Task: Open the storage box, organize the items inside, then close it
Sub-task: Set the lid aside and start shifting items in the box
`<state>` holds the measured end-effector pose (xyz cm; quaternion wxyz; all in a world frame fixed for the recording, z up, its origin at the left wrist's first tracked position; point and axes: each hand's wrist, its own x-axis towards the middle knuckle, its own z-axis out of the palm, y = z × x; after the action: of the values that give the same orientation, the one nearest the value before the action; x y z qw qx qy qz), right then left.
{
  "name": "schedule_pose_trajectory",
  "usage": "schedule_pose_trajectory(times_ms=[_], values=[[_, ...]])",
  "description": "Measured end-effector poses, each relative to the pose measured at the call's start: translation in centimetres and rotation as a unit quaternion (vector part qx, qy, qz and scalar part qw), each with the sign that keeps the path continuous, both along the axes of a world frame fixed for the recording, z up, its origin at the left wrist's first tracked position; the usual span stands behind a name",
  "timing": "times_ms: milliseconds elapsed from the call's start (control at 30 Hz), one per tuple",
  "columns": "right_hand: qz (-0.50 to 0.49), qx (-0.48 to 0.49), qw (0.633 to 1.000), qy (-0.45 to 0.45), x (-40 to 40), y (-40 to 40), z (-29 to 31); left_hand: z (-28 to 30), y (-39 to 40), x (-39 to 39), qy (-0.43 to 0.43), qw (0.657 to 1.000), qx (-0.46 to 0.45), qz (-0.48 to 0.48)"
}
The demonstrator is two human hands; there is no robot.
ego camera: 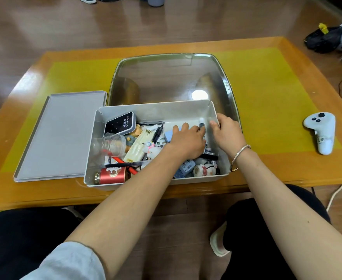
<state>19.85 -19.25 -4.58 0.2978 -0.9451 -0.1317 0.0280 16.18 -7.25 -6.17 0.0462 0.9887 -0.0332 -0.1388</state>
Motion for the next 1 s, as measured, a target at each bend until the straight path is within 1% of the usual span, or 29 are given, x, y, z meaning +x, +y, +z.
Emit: schedule_pose_trajectory(times_ms=[400,500,700,833,1000], values=[[-0.005,0.006,1.000,-0.018,-1.6,-0.6,-0.1,-0.8,-0.8,-1.7,0.016,1.000,-0.006,-0.001],[-0.018,-0.005,0.999,-0.030,-1.8,-0.4,-0.3,-0.7,-0.9,-1.6,0.019,1.000,-0.012,0.007],[-0.030,-0.058,0.997,-0.049,-1.6,0.2,-0.6,-0.6,-0.7,-1.6,0.010,0.999,-0.035,0.019],[-0.033,-0.059,0.996,-0.054,-1.4,0.5,-0.5,-0.4,-0.7,-1.7,0.006,0.999,-0.049,0.016],[-0.031,-0.056,0.997,-0.047,-1.4,0.6,-0.5,-0.3,-0.7,-1.5,0.037,0.999,-0.030,0.012]])
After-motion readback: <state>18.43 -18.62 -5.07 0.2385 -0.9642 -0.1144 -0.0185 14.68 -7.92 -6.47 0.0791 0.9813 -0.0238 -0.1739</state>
